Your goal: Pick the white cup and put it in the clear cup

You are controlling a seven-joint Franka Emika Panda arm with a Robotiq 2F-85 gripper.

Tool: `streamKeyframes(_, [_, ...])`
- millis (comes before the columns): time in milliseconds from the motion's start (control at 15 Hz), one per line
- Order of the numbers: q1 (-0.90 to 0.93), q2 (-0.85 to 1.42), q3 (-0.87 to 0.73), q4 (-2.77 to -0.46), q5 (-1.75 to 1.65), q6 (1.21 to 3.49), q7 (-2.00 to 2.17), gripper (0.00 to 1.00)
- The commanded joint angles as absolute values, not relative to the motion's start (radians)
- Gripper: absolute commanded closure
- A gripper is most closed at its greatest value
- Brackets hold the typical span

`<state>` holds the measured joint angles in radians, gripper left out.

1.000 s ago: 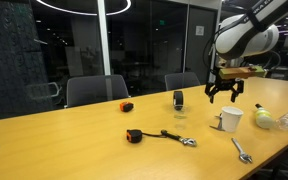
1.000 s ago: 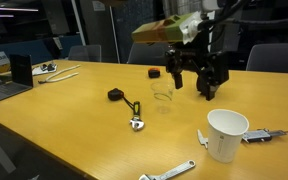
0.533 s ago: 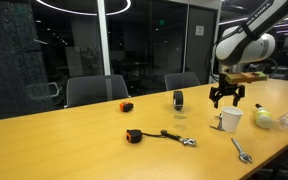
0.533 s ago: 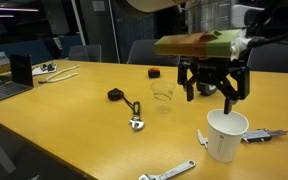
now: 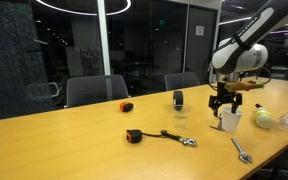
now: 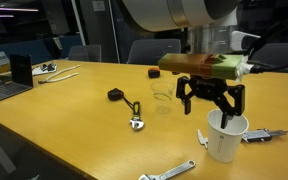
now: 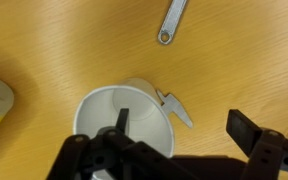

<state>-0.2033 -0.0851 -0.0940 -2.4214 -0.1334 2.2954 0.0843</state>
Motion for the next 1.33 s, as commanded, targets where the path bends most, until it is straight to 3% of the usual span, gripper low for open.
streamKeyframes(0, [-0.181,-0.048,-0.113,-2.388,-0.113,2.299,0.051,0.00])
streamKeyframes(800, [-0.181,-0.038,-0.123,-2.389,-0.112,2.302,0.038,0.00])
streamKeyframes(933, [-0.181,-0.040,-0.124,-2.391,-0.112,2.308,0.031,0.25])
streamKeyframes(1267, [-0.182,-0.042,-0.125,-2.392,-0.113,2.314,0.027,0.65])
